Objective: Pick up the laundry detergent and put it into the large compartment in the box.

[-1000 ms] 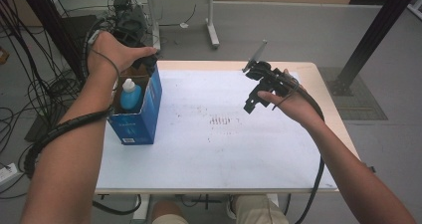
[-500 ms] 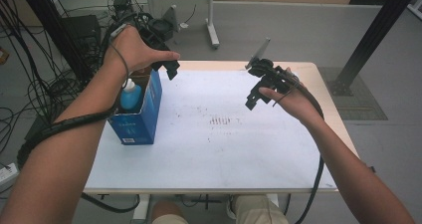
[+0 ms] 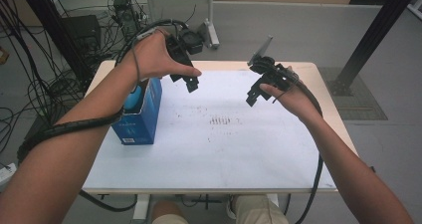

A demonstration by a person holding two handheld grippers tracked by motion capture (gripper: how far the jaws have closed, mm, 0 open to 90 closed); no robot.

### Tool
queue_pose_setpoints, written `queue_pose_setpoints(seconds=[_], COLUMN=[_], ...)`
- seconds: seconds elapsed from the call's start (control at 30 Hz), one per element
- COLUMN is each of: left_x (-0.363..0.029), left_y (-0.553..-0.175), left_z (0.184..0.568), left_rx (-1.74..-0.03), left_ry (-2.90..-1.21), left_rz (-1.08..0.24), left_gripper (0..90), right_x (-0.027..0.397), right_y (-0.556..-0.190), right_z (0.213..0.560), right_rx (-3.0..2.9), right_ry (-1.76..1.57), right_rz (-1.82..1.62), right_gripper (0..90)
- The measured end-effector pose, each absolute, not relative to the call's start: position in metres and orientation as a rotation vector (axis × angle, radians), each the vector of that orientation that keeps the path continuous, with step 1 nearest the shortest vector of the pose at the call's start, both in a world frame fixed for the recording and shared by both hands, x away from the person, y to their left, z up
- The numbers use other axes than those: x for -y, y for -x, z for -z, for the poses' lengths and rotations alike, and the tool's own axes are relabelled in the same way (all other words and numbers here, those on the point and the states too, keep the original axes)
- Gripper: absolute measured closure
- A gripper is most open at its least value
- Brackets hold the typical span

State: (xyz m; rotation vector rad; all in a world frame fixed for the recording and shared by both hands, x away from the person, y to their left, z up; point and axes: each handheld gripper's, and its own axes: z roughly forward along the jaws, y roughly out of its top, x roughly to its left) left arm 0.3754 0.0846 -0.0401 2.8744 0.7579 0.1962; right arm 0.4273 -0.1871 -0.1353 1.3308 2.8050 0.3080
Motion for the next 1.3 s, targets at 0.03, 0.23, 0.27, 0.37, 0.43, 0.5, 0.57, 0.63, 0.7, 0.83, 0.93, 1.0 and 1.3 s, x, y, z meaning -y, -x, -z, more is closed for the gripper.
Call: queue_pose_setpoints(seconds=[0.03, 0.23, 0.27, 0.37, 0.43, 0.5, 0.57, 0.63, 0.7, 0.83, 0.93, 1.0, 1.3], left_x=[-0.082, -0.066, -0.064, -0.057, -0.052, -0.048, -0.046, -0.044, -0.042, -0.038, -0.035, -0.033, -0.032], left_y=[-0.375, -0.368, -0.367, -0.366, -0.365, -0.365, -0.365, -0.364, -0.364, -0.362, -0.362, -0.362, -0.362], left_z=[0.040, 0.042, 0.042, 0.042, 0.042, 0.043, 0.044, 0.044, 0.045, 0.045, 0.046, 0.047, 0.047], left_rx=[-0.725, -0.572, -0.557, -0.525, -0.517, -0.501, -0.484, -0.463, -0.454, -0.447, -0.430, -0.423, -0.404], left_ry=[-2.876, -2.904, -2.909, -2.918, -2.934, -2.949, -2.954, -2.955, -2.960, -2.966, -2.977, -2.982, -2.979], left_rz=[-0.184, -0.163, -0.158, -0.151, -0.158, -0.166, -0.160, -0.156, -0.155, -0.160, -0.157, -0.156, -0.145], left_gripper=[8.9, 8.9, 9.0, 9.0, 9.0, 9.1, 9.2, 9.2, 9.1, 9.1, 9.1, 9.1, 9.1], right_x=[0.188, 0.191, 0.192, 0.193, 0.194, 0.195, 0.195, 0.195, 0.195, 0.195, 0.194, 0.193, 0.195], right_y=[-0.428, -0.430, -0.430, -0.431, -0.431, -0.432, -0.433, -0.433, -0.433, -0.433, -0.433, -0.433, -0.434], right_z=[0.136, 0.137, 0.137, 0.137, 0.137, 0.138, 0.140, 0.141, 0.142, 0.143, 0.143, 0.143, 0.144], right_rx=[-2.803, -2.798, -2.798, -2.797, -2.797, -2.798, -2.800, -2.802, -2.802, -2.801, -2.804, -2.804, -2.800], right_ry=[-1.335, -1.349, -1.351, -1.354, -1.356, -1.359, -1.361, -1.364, -1.367, -1.366, -1.363, -1.365, -1.372], right_rz=[-0.310, -0.314, -0.315, -0.317, -0.323, -0.323, -0.324, -0.326, -0.325, -0.326, -0.324, -0.324, -0.324], right_gripper=[5.6, 5.6, 5.6, 5.6, 5.5, 5.5, 5.5, 5.5, 5.5, 5.5, 5.5, 5.5, 5.5])
